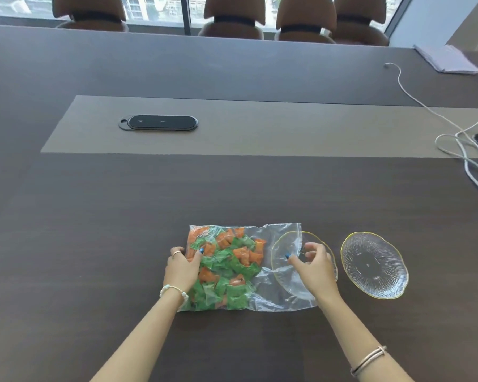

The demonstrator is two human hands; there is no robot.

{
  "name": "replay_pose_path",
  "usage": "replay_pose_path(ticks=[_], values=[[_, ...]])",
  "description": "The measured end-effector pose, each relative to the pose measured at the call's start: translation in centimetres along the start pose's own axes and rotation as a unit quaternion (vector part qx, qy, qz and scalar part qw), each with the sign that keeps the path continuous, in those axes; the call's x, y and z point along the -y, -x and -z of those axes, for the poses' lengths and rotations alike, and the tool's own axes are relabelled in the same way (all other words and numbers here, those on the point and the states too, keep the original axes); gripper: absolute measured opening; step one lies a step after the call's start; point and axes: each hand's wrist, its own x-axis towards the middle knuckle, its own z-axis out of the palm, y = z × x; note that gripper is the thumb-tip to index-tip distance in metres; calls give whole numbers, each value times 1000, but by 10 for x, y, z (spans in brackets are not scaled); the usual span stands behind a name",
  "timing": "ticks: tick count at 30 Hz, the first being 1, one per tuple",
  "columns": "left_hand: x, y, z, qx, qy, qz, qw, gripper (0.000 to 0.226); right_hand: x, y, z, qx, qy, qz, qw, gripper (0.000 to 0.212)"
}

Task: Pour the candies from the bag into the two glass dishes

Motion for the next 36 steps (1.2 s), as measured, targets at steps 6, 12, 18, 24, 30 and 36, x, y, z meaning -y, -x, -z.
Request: replay_pose_path(ticks=[6,12,18,24,30,36], values=[[-4,-2,-1,26,-3,-11,1000,41,-3,-3,0,44,6,-48,998,26],[-11,1,-2,64,98,-22,993,21,2,-6,0,71,-72,-15,995,15],[-10,1,-1,87,203,-68,973,16,6,-5,14,65,-214,-19,975,20],[-15,11,-1,79,163,-82,980,23,2,-6,17,70,-224,-33,972,19],[-40,25,5,44,216,-119,968,26,6,-1,24,71,-244,-20,967,23],[-80,48,13,35,271,-162,948,27,5,-4,40,73,-308,-47,947,16]])
